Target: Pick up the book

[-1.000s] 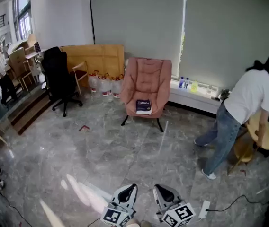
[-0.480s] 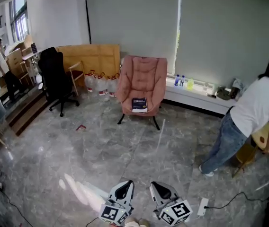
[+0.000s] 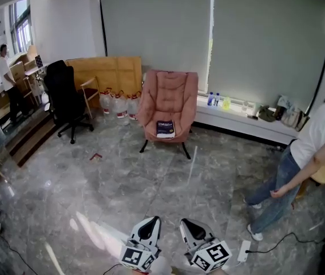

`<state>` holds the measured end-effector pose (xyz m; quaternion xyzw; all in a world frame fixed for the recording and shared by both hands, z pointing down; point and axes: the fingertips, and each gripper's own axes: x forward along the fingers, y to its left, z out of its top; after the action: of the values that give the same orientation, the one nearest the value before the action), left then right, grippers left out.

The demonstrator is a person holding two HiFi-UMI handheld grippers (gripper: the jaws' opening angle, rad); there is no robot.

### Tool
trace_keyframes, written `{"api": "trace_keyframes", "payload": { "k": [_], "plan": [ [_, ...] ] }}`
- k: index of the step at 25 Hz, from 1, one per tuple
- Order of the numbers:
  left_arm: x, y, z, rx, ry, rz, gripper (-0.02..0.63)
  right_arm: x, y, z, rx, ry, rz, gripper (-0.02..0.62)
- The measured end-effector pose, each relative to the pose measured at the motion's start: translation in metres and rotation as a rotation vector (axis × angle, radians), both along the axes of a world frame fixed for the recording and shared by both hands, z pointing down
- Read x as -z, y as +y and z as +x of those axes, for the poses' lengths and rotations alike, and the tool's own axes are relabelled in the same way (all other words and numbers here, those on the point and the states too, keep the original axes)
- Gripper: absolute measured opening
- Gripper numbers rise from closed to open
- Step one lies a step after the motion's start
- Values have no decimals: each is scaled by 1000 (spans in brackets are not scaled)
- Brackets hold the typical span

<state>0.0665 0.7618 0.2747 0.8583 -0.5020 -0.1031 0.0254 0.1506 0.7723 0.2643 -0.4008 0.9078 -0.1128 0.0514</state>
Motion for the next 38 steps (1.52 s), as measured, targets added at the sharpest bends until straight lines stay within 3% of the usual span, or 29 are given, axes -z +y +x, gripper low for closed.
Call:
{"api": "trace_keyframes", "payload": {
  "k": [9,18,25,38],
  "plan": [
    [-16,-23,-14,10,-6,-14,14,-15,-22,-13,11,-4,-7,12],
    [-24,-98,-37,18,-35,-12,14,-18,-102,-37,-37,18,8,12],
    [-9,-165,-40,14,-74,36,14,-4,-169,-38,-97,23,61,12],
    [9,-249,-53,-22,-34,81,14,8,-253,-41,-181,36,122,12]
  ]
}}
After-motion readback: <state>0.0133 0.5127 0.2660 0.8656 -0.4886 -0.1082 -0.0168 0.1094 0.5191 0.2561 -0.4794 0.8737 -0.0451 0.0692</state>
